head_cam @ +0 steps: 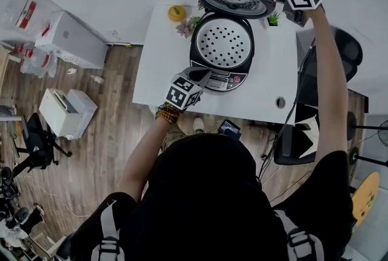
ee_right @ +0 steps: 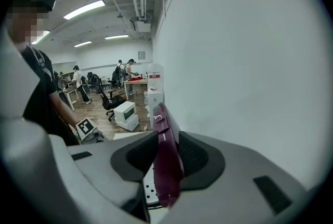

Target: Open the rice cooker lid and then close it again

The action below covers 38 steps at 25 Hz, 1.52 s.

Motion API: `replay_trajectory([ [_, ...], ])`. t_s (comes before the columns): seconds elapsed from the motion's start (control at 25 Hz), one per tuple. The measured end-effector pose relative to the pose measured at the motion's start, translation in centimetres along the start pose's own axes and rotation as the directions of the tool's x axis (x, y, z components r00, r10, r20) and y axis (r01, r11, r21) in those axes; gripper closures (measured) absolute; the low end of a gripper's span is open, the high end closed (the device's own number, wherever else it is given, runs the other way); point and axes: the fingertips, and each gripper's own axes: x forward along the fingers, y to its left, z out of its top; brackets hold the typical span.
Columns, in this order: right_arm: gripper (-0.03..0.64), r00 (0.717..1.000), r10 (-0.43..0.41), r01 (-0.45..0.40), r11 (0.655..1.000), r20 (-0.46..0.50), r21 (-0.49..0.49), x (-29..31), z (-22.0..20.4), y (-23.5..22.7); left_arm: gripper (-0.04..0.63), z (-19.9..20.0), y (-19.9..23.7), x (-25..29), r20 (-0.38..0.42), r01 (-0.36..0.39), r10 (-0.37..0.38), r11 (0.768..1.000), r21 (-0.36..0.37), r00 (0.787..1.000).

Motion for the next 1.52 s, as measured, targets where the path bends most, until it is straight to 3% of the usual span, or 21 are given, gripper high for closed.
replay_trajectory([
  [0.64, 0.488, 0.998, -0.059, 0.052, 0.979, -0.027, -0.195, 0.6, -2.9, 6.5, 0.571, 0.0, 0.0, -0.2, 0.007, -0.010, 0.010, 1.000, 0.004, 1.000],
  [1.2, 0.486, 0.995, -0.080, 0.091, 0.977, 0.060, -0.191, 1.0, -4.6, 9.2, 0.571, 0.0, 0.0, -0.1, 0.018, -0.023, 0.023, 0.999, 0.025, 1.000],
  [1.52, 0.486, 0.996, -0.081, 0.088, 0.975, 0.045, -0.203, 1.5, -6.2, 11.3, 0.571, -0.2, -0.4, -0.2, 0.012, -0.001, 0.000, 0.998, 0.060, 1.000],
])
